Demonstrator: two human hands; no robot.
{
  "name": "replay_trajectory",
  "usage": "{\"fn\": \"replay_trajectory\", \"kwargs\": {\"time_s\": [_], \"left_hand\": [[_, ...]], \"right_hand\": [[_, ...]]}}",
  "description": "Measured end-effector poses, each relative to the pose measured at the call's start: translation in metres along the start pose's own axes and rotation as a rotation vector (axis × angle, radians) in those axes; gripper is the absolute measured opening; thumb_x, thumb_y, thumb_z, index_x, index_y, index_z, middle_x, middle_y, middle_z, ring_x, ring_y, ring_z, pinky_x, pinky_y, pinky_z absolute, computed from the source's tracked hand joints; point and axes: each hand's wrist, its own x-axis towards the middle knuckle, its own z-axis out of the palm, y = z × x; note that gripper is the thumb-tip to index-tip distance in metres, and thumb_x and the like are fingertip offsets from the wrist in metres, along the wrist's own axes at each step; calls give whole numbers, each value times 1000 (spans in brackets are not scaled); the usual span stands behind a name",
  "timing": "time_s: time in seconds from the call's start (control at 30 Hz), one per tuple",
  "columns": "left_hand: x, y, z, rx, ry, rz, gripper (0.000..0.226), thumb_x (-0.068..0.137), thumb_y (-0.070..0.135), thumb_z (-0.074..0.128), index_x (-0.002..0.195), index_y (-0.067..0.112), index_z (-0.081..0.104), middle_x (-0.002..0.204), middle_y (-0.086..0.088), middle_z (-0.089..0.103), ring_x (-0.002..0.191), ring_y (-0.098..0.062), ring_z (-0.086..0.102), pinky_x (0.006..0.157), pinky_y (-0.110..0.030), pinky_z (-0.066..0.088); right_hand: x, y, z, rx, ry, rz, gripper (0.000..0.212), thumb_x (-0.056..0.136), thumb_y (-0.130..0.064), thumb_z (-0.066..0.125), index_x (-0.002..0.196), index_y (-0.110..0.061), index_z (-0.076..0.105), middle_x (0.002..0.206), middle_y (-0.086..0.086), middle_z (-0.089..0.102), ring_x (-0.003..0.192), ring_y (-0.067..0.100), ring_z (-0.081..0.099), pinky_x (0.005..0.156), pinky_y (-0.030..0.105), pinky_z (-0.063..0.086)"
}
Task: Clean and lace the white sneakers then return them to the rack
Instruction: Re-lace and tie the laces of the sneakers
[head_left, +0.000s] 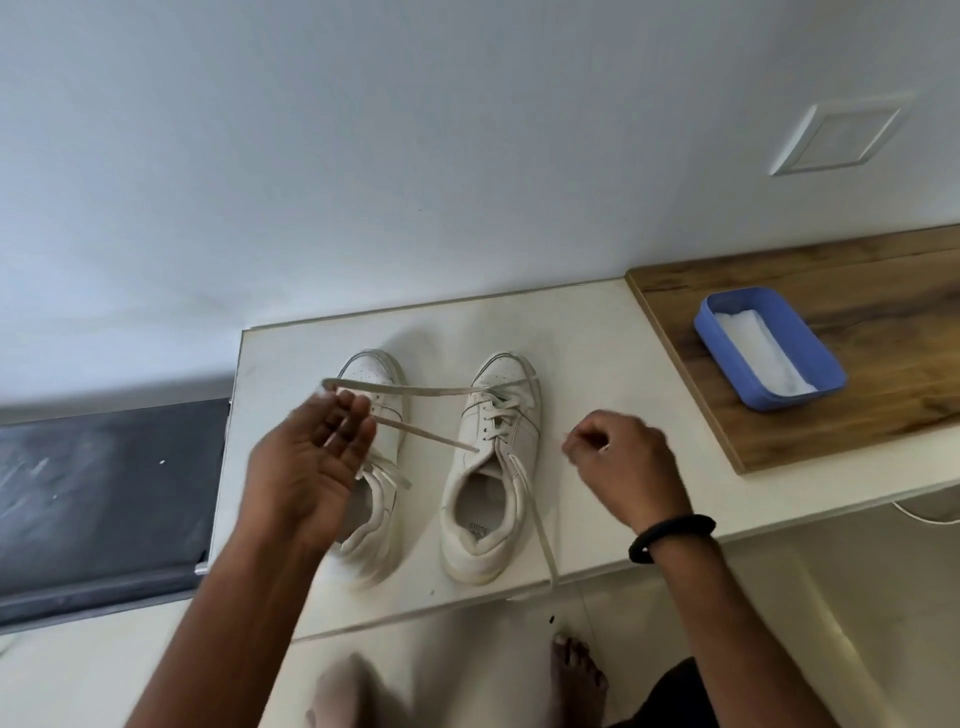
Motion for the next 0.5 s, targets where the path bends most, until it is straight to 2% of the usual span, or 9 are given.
{"fn": "replay_trajectory", "kwargs": {"time_s": [0.07, 0.1, 0.13, 0.2, 0.27, 0.3, 0.33, 0.4, 0.5], "left_hand": [[4, 10, -10, 103, 51, 127, 17, 99, 9, 54, 115, 8, 61, 95, -7, 68, 80, -13, 73, 67, -25, 60], [6, 14, -16, 239, 100, 213, 32, 99, 8, 55, 131, 7, 53, 109, -12, 67, 88, -16, 73, 72, -29, 61], [9, 16, -23, 441, 178, 328, 49, 99, 10, 58, 144, 9, 42, 124, -16, 62, 96, -19, 70, 79, -34, 60], [11, 14, -31, 955, 264, 690, 67, 96, 13, 62, 154, 16, 29, 145, -17, 45, 106, -24, 63, 93, -40, 54], [10, 4, -27, 1370, 85, 1090, 55, 95, 15, 64, 145, 22, 46, 147, -10, 44, 119, -32, 54, 97, -43, 47], [11, -2, -21, 1535, -76, 1188, 43, 95, 21, 65, 136, 27, 56, 143, -3, 50, 123, -30, 52, 98, -44, 43], [13, -9, -15, 1683, -243, 1211, 33, 94, 31, 64, 127, 34, 62, 137, 6, 57, 125, -24, 52, 99, -48, 38], [14, -27, -2, 1956, -499, 1135, 25, 88, 45, 67, 113, 39, 68, 119, 17, 67, 120, -16, 59, 102, -57, 28], [22, -42, 10, 2079, -619, 1112, 16, 81, 41, 77, 92, 32, 72, 85, 13, 71, 97, -16, 68, 101, -59, 21]], "right_hand": [[-6, -6, 11, -65, -190, 15, 34, 85, -58, 68, 81, -24, 67, 83, -9, 72, 82, 13, 68, 74, 31, 55], [-9, -9, 17, -87, -247, 20, 38, 82, -63, 68, 80, -25, 66, 84, -10, 71, 82, 13, 67, 74, 31, 55], [-12, -12, 22, -111, -271, 21, 39, 81, -64, 68, 79, -26, 63, 84, -10, 70, 82, 13, 66, 72, 30, 53], [-14, -16, 27, -135, -274, 20, 38, 81, -63, 69, 77, -26, 58, 85, -8, 68, 82, 16, 65, 71, 31, 52], [-14, -18, 26, -143, -272, 15, 37, 82, -59, 70, 77, -25, 58, 85, -7, 67, 82, 18, 65, 72, 32, 52], [-14, -20, 24, -160, -266, 7, 37, 83, -58, 70, 77, -23, 59, 85, -5, 68, 82, 19, 65, 71, 32, 52], [-15, -22, 23, -188, -249, -8, 37, 84, -56, 70, 77, -21, 60, 85, -4, 68, 82, 21, 65, 71, 32, 53], [-18, -27, 23, -265, -191, -51, 36, 87, -51, 69, 76, -17, 60, 85, 0, 69, 82, 26, 66, 69, 33, 54], [-17, -28, 21, -323, -111, -99, 24, 91, -40, 65, 79, -20, 64, 88, 4, 71, 84, 30, 68, 67, 32, 53]]}}
